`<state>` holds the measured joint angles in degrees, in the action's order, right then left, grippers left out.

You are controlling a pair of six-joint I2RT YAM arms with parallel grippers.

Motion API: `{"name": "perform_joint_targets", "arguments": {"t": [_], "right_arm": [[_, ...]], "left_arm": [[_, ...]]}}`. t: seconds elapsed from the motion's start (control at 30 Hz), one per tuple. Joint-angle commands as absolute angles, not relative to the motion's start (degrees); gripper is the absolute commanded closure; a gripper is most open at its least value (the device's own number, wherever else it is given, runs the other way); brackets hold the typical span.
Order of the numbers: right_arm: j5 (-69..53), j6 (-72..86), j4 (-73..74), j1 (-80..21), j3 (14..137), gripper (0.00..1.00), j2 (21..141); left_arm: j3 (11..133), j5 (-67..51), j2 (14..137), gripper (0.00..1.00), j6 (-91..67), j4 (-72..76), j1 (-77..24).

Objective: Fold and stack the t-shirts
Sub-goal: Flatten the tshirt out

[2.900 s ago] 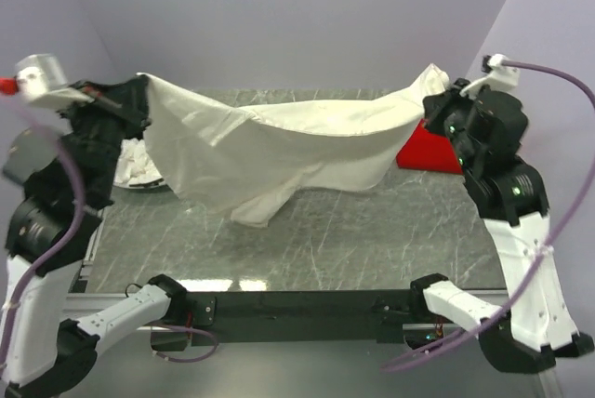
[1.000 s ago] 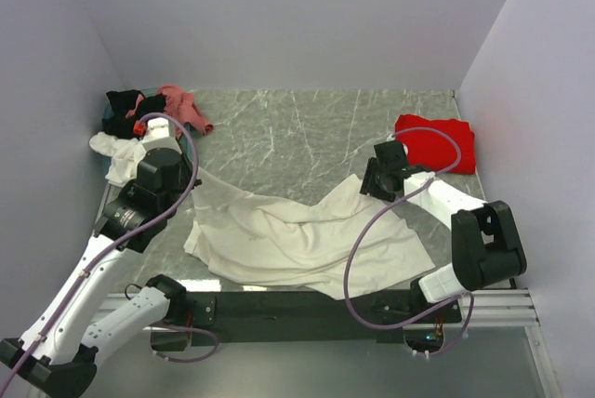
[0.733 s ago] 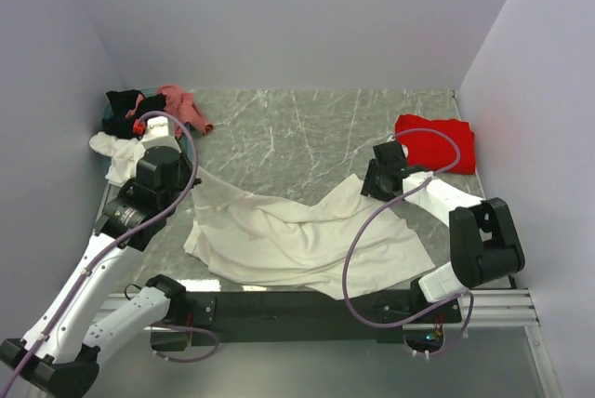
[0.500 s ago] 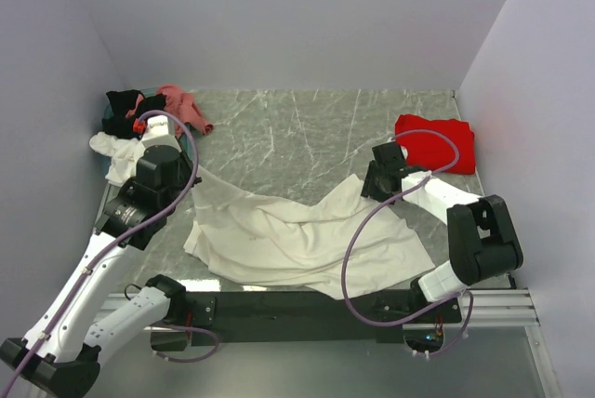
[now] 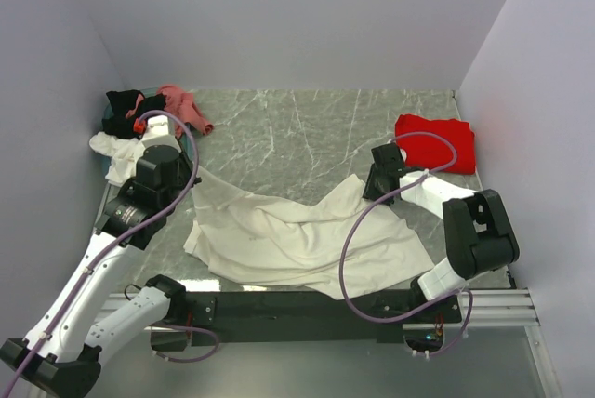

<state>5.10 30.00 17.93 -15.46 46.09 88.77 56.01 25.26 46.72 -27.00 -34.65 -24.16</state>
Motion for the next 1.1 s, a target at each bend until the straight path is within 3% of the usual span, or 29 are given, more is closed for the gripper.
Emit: {"name": "perform_joint_targets", "arguments": {"t": [0.0, 0.17, 0.37, 0.83, 1.07], "right_arm": [[4.92, 30.32, 15.91, -14.85, 45.7, 0.61, 89.38], [4.66, 30.23, 16.0, -14.77, 45.53, 0.73, 88.51], [6.68, 29.36, 18.45, -14.77, 46.76, 1.0, 84.56], [9.32, 21.72, 24.52, -14.77, 51.85, 1.0, 66.02], [9.67, 19.07, 29.0, -14.76, 56.42, 1.0, 48.2]], "left_arm": [[55.72, 24.7, 46.41, 0.99, -25.93, -32.34, -23.73], [55.55, 24.61, 46.41, 0.99, -25.84, -32.26, -23.47], [55.46, 24.08, 46.49, 0.99, -25.75, -31.99, -22.76], [55.37, 22.76, 45.71, 0.99, -25.49, -30.68, -20.83], [59.14, 16.55, 42.89, 0.99, -25.75, -30.06, -20.48]]}}
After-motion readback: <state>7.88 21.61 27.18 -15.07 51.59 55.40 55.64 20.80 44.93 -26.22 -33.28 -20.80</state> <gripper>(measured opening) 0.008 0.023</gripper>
